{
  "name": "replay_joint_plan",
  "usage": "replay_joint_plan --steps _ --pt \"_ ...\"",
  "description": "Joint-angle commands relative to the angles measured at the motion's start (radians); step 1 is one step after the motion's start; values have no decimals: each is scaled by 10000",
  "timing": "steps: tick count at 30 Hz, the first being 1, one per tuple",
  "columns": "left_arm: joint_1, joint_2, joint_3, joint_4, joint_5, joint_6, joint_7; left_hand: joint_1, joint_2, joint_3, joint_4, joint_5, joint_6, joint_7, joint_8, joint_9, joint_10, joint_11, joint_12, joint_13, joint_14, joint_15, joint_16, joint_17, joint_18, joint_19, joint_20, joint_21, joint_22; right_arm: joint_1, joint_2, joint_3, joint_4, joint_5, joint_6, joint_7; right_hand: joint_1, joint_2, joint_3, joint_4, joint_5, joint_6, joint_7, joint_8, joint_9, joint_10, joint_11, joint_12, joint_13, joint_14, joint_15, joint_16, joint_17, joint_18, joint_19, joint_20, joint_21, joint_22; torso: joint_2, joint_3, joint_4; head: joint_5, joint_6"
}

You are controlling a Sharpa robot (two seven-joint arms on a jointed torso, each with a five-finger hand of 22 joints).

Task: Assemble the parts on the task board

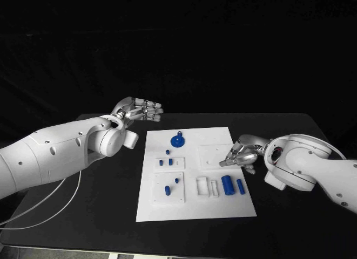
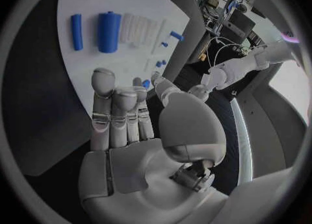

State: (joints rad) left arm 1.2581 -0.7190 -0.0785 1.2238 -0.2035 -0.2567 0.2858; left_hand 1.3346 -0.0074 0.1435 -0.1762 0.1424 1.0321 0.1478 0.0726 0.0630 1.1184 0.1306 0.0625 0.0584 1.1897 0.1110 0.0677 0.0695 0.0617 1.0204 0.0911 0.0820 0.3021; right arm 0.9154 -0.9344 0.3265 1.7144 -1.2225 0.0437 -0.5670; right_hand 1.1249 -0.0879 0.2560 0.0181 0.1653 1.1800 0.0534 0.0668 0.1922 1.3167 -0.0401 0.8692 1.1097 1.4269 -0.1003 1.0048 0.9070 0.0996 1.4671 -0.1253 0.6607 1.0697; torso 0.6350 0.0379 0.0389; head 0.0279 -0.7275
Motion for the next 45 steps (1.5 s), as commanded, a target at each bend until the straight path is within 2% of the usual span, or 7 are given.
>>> replay_joint_plan --steps 1,3,6,13,21,33,45 --pt "-23 -56 -27 121 -30 245 206 -93 -123 -120 35 -67 -75 -30 -21 -6 -24 -6 -31 -7 -55 -1 -34 10 -103 30 31 -6 -44 7 -59 3 -34 560 1339 -1307 -147 15 -10 88 -91 -10 -34 -35 31 93 6 30 141 96 0 55 153 -108 362 33 89 106 -38 -20 -37 -56 -27" --pt "-32 -96 -52 176 -63 300 223 -191 -206 -232 99 -62 -75 -34 -19 -5 -22 -4 -29 -5 -54 9 -32 13 -112 27 45 -20 -69 8 -89 -17 -71 516 1517 -1408 -309 50 -46 168 -259 -23 -26 -36 33 93 17 12 165 98 9 75 207 -115 368 35 150 163 -49 -32 -41 -60 -36" --pt "-41 -167 -81 268 -138 405 272 -195 -273 -1220 486 554 -76 -86 -9 -5 9 -22 -36 -6 -90 33 -29 24 -122 62 80 -78 -245 8 -115 -47 -109 427 1671 -1509 -481 30 -14 234 -424 -38 -16 -31 43 114 25 6 249 105 15 107 321 -113 366 41 203 256 -42 -49 -36 -119 -49" --pt "-55 -291 -115 404 -261 573 382 -251 -553 -2346 1469 441 -119 -24 18 1 36 25 -20 4 -373 136 -49 9 -109 -17 176 -77 -725 6 -119 -165 -191 59 1816 -1617 -818 -262 191 724 -931 -32 -11 -31 104 196 34 2 464 138 24 157 585 -115 385 52 384 547 -52 -71 -30 -198 -75" --pt "-57 -316 -129 422 -284 583 388 -264 -683 -2416 1824 397 -171 -6 11 -1 6 39 -18 4 -403 150 -57 6 -108 10 189 -48 -996 2 -19 -347 -227 -38 1887 -1641 -837 -481 225 1080 -1079 -50 -8 -35 170 254 41 -34 642 169 23 135 758 -119 405 52 356 766 -36 -58 -27 -222 -87" --pt "-57 -305 -144 449 -289 613 370 -322 -814 -2427 2091 356 -194 2 14 -1 0 43 -19 4 -414 154 -57 6 -112 32 191 -18 -1199 3 372 -900 -667 -665 1786 -1662 -873 -694 246 1328 -1123 -99 7 -30 126 230 57 -24 793 181 34 105 842 -119 417 60 296 901 -25 -29 -38 -174 -127" --pt "-57 -304 -151 467 -288 672 305 -313 -825 -2422 2210 345 -233 17 6 -2 -51 61 -19 4 -473 173 -59 3 -111 13 207 -16 -1299 3 994 -1421 -1006 -1065 1313 -1652 -851 -871 265 1429 -1151 -175 31 -32 30 197 69 -129 813 181 36 24 862 -138 425 53 244 998 -28 -45 -33 -150 -199"
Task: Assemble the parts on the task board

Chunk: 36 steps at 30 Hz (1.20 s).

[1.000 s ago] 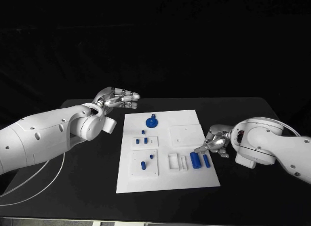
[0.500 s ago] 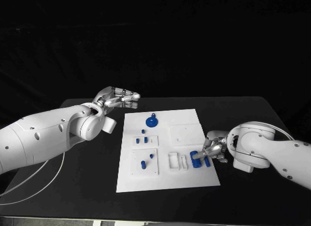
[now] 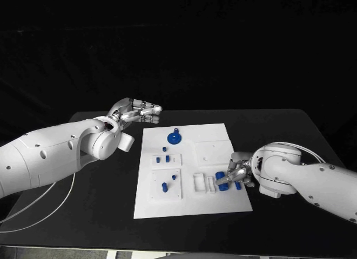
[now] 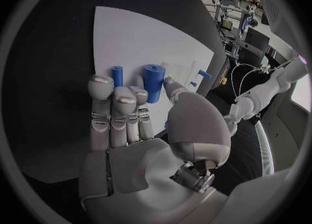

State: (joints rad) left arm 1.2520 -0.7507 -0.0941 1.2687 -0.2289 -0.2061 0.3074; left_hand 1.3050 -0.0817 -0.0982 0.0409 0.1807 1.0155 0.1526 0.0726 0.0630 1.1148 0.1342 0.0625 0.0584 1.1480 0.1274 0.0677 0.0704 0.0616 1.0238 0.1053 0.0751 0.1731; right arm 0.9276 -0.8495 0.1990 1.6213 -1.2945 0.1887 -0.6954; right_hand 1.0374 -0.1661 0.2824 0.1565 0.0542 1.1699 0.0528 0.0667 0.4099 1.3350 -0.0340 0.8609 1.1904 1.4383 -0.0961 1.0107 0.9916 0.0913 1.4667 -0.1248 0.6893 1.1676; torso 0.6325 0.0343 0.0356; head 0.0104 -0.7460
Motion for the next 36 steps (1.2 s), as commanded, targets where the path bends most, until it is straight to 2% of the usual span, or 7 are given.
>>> replay_joint_plan --steps 1,8,13,20,25,29,36 --pt "4 15 5 14 -34 172 84 -16 -88 -5 46 -40 -68 -30 7 -2 -16 25 -19 4 -59 9 -59 -6 -110 -22 66 55 -19 -119 190 -175 -100 -403 -147 -368 75 -103 6 14 -40 -93 42 -31 -2163 9 11 -63 6 70 -5 -43 21 -57 430 50 -40 35 -4 -11 1 33 -17" --pt "5 16 -1 7 -34 224 50 -12 -97 -7 58 -42 -70 -29 9 -1 -19 26 -18 4 -63 11 -58 -5 -109 -24 69 57 -36 -119 380 -331 -253 -751 -187 -371 437 -58 375 -721 6 -125 87 -35 -2239 -13 34 -107 4 73 13 -80 36 -48 433 77 -37 121 -5 -19 1 59 -35" --pt "5 19 -5 3 -35 249 23 -10 -95 -6 59 -42 -72 -29 9 -1 -20 27 -18 4 -64 11 -58 -5 -109 -23 69 58 -40 -119 447 -420 -302 -813 -269 -370 1080 370 645 -2052 1497 -96 80 -38 -2392 -84 6 -164 -6 71 -7 -113 52 -67 429 66 -34 218 -2 -20 -5 64 -46" --pt "5 19 -9 4 -62 289 -30 20 -79 0 62 -34 -86 -26 9 -1 -27 29 -18 4 -73 14 -58 -4 -108 -22 72 68 -97 -118 436 -469 -309 -794 -623 -362 999 614 1097 -3421 3183 -100 170 -36 -2921 -169 5 -188 -4 72 -4 -140 86 -65 428 68 -54 357 -2 -14 -12 77 -30" --pt "5 14 -11 5 -77 301 -64 26 -79 -3 54 -32 -89 -26 9 -1 -30 30 -18 5 -77 15 -59 -5 -108 -23 73 70 -110 -118 345 -475 -233 -428 -1286 -342 814 687 1577 -3861 3471 26 166 -36 -3017 -133 -21 -164 -23 77 -15 -118 131 -76 446 53 1 475 4 -5 -7 81 -11" --pt "6 7 -13 0 -88 295 -83 26 -79 -3 54 -32 -89 -26 9 -1 -30 30 -18 5 -77 15 -59 -5 -108 -23 73 70 -110 -114 206 -455 -99 301 -2180 -250 719 556 2146 -4161 5064 112 190 -25 -3046 -200 -39 -232 -72 57 -42 -138 132 -79 439 27 23 554 5 -5 -11 88 16" --pt "7 -5 -15 11 -120 285 -117 26 -79 -3 54 -32 -89 -26 9 -1 -30 30 -18 5 -77 15 -59 -5 -108 -23 73 70 -110 -39 -36 -311 216 1393 -3232 -87 557 456 2621 -4319 5380 339 138 -31 -3016 -77 -84 -126 -59 66 -70 -122 160 -101 449 0 191 782 9 -18 -1 81 31"
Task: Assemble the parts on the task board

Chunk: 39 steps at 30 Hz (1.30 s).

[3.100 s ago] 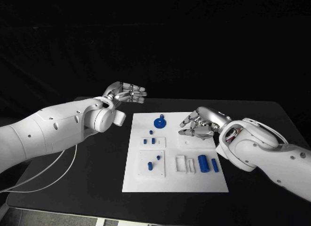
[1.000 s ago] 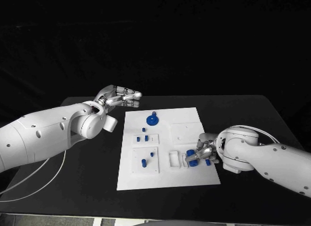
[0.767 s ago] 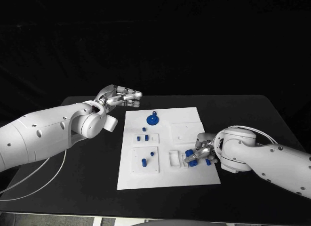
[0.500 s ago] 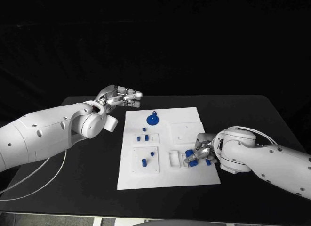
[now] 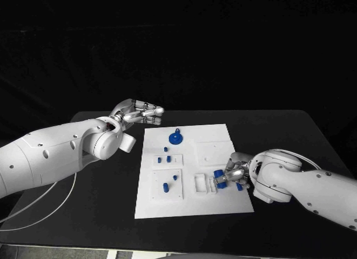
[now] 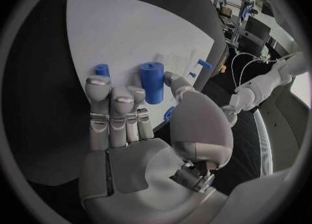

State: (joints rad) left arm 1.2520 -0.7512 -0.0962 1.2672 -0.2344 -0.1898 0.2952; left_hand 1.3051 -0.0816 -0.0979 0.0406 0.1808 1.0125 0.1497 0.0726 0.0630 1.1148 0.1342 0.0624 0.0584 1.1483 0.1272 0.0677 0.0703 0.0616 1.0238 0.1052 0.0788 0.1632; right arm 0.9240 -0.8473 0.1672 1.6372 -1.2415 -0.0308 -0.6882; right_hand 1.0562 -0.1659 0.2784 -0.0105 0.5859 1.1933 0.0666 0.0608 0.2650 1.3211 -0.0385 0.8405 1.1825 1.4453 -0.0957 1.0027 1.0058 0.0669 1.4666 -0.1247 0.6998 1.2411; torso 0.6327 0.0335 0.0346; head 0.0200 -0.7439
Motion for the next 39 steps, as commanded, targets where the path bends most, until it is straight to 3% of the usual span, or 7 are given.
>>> replay_joint_plan --steps 1,9,22,25,30,32,39 --pt "7 -1 5 31 -73 119 1 25 -80 -6 57 -33 -59 4 9 -1 -30 30 -18 5 -80 17 -59 -3 -107 -23 74 33 -11 7 -87 33 107 952 -1123 -151 374 452 2649 -2648 66 128 -8 26 -1562 71 -45 87 22 -2 -76 -35 24 138 453 -4 118 78 8 -10 8 -16 10" --pt "8 24 4 46 -110 108 -17 32 -60 -20 6 -25 -48 1 16 0 -22 29 -19 4 -78 18 -59 -2 -106 -14 72 52 -67 55 -220 160 424 1298 -1250 -142 422 507 2246 -2604 -29 244 -54 28 -1496 106 -64 58 -19 5 -82 -59 1 109 464 -12 77 190 -5 -19 1 -20 -3" --pt "8 73 -7 32 -177 137 -73 32 -67 -16 9 -24 -45 -1 14 -1 -29 30 -19 4 -90 20 -60 -4 -108 -17 75 61 -107 72 17 169 608 1595 -455 -278 401 643 1544 -2402 -380 266 -107 28 -1474 118 -67 74 -26 18 -60 -47 4 81 480 8 -34 272 -3 -31 13 -5 -27" --pt "9 83 -8 33 -187 151 -89 22 -82 -15 29 -25 -45 3 16 -1 -36 32 -20 4 -103 24 -59 -4 -106 -19 78 65 -126 91 98 141 597 1545 -271 -311 326 744 1070 -2159 -1071 240 -146 24 -1486 120 -65 52 -46 22 -53 -65 -15 76 477 17 -92 259 -3 -35 12 -17 -38" --pt "10 106 -10 36 -218 169 -113 22 -82 -15 29 -25 -45 3 16 -1 -36 32 -20 4 -103 24 -59 -4 -106 -19 78 65 -126 123 260 53 546 1394 61 -348 408 816 367 -1611 -1665 305 -214 26 -1536 181 -78 29 -96 35 -47 -63 -17 45 490 23 -115 271 1 -34 8 15 -61" --pt "10 113 -11 36 -226 175 -121 22 -82 -15 29 -25 -45 3 16 -1 -36 32 -20 4 -103 24 -59 -4 -106 -19 78 65 -126 137 307 19 513 1348 132 -356 312 856 222 -1414 -2111 331 -246 25 -1549 215 -80 9 -122 39 -36 -60 -17 35 491 30 -114 277 -2 -33 8 24 -66" --pt "11 133 -14 33 -267 208 -158 33 -102 -2 59 -26 -39 -1 18 -1 -42 34 -18 5 -115 27 -58 -3 -104 -23 82 72 -153 169 527 -67 361 1132 186 -370 38 882 -4 -538 -3039 396 -286 26 -1630 324 -89 22 -156 50 -44 -48 -21 14 497 24 -141 281 1 -11 5 33 -57"
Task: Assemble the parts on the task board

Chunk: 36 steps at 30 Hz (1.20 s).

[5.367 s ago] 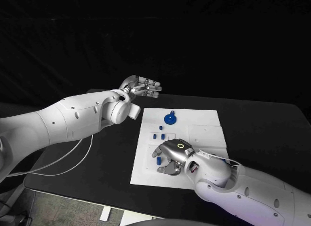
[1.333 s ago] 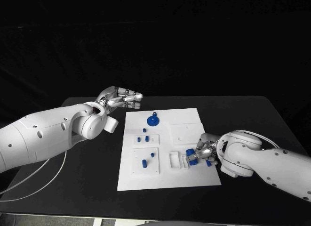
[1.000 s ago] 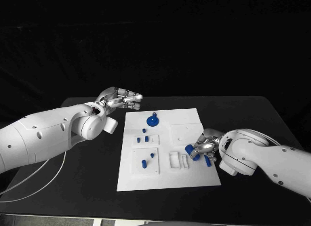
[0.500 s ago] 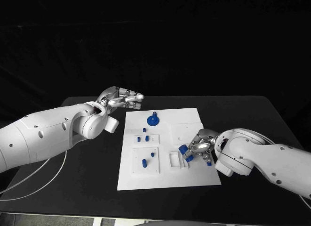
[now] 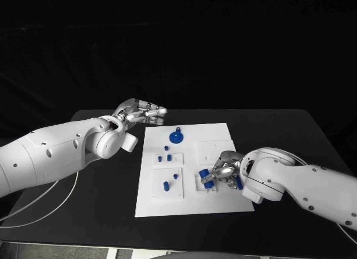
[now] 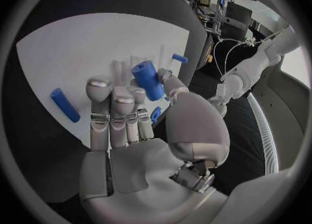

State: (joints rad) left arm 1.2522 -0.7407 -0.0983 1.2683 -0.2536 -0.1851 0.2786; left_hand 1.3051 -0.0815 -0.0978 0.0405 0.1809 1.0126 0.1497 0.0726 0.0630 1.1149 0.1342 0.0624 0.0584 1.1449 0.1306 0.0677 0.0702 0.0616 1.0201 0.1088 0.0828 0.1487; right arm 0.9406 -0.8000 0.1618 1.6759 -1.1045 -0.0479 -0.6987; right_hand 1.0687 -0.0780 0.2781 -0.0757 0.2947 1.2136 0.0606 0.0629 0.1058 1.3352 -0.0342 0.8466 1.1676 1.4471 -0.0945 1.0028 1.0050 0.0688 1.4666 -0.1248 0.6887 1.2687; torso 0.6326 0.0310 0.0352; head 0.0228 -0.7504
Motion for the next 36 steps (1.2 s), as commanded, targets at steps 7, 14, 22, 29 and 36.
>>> replay_joint_plan --steps 7,14,22,29,36 --pt "9 39 2 23 -116 175 -16 35 -109 9 92 -25 -39 -1 17 -1 -45 36 -19 4 -82 -6 -59 -1 -104 13 47 38 -29 25 269 -61 -164 -317 416 -268 -234 -44 15 606 -553 252 -238 8 -66 230 -129 20 25 33 -51 -36 -17 -14 497 29 -19 15 5 19 -5 42 -21" --pt "9 48 -1 19 -142 193 -47 32 -108 9 109 -26 -35 -3 19 -1 -45 35 -19 4 -87 -6 -59 -2 -103 15 47 43 -40 36 344 -76 -203 -305 525 -265 -264 -79 20 768 -735 276 -240 11 -67 249 -128 48 44 33 -48 -27 -15 -18 501 31 5 27 6 16 -3 64 -35" --pt "10 45 -3 15 -155 194 -68 41 -120 16 146 -24 -33 -1 19 -1 -49 36 -18 4 -107 0 -61 -2 -100 11 52 52 -70 45 364 -81 -233 -287 688 -269 -390 -107 -5 937 -789 275 -237 7 -69 247 -124 47 53 32 -47 -12 -7 -19 499 30 19 40 3 15 -8 93 -46" --pt "10 47 -5 13 -162 198 -84 41 -120 16 146 -24 -33 -1 19 -1 -49 36 -18 4 -107 0 -61 -2 -100 11 52 52 -70 47 394 -85 -225 -267 720 -262 -505 -277 -30 1227 -1160 276 -223 8 -58 246 -112 28 49 26 -42 -25 -21 -7 495 33 -5 43 8 19 -9 88 -58" --pt "10 53 -5 15 -167 192 -97 49 -128 18 165 -27 -34 -2 19 -1 -52 38 -19 4 -115 2 -60 -2 -96 16 54 63 -95 48 513 -114 -340 -277 600 -241 -611 -778 -824 2611 -2459 216 -208 19 -40 245 -118 -54 32 17 -73 -45 7 -7 500 -16 -68 20 6 16 -3 84 -43"
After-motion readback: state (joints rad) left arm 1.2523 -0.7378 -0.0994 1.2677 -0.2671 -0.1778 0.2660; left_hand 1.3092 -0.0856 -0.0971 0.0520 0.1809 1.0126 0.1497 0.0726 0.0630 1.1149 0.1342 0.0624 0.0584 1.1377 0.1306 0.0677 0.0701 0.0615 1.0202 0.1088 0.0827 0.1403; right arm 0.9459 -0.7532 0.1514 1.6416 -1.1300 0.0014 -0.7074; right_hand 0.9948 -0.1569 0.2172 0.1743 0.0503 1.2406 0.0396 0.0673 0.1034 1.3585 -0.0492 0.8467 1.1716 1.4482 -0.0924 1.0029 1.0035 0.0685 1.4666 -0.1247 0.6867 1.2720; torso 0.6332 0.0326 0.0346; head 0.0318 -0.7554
